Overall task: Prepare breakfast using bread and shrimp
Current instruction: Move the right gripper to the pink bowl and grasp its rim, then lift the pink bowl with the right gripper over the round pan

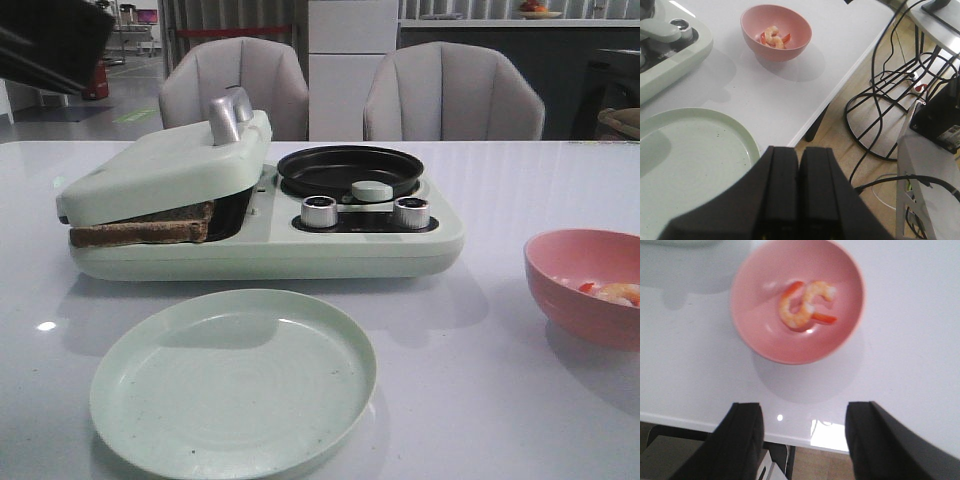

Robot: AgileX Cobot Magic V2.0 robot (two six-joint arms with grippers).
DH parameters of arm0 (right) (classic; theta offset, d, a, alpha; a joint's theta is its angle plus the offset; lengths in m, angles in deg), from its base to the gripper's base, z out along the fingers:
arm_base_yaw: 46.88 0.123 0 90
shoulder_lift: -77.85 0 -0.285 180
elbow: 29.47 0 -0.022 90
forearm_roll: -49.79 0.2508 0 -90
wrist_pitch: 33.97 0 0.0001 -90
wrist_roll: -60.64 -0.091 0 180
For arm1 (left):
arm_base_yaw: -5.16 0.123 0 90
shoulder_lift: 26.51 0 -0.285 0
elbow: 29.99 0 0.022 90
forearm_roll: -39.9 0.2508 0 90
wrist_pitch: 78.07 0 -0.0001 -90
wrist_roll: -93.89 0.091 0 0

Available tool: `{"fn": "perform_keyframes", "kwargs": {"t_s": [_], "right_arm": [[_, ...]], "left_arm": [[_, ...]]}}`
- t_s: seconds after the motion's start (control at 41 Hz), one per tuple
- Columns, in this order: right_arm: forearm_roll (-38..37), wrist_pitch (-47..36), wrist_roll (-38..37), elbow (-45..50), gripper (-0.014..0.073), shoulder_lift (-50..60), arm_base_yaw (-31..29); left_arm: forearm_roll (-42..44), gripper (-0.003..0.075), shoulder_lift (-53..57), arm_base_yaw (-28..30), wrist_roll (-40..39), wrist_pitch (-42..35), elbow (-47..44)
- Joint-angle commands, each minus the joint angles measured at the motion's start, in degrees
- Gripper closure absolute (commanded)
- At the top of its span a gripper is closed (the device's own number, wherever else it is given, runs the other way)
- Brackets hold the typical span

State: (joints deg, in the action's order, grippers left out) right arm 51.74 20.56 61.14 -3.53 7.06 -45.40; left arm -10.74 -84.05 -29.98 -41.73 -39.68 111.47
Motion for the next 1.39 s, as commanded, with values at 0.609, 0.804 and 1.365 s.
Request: {"fn": "perform_keyframes", "kwargs": {"t_s": [0.609, 0.804, 1.365], "right_arm": [[5.6, -19.6, 4.0, -6.4, 0.0126, -28.8, -8.6], [6.7, -22.0, 4.2, -6.4, 0.0251, -32.4, -8.6], [5.0, -24.8, 4.2, -6.4, 0.0586, -23.2, -8.3]], "left_arm": [[-2.7, 0.0621, 0.3, -0.4, 0.1, -1.6, 1.6], [-2.7, 0.0621, 0.3, -0.4, 0.1, -1.6, 1.6], [-2.7, 0.0621, 0.3, -0.4, 0.1, -1.6, 1.6]]}}
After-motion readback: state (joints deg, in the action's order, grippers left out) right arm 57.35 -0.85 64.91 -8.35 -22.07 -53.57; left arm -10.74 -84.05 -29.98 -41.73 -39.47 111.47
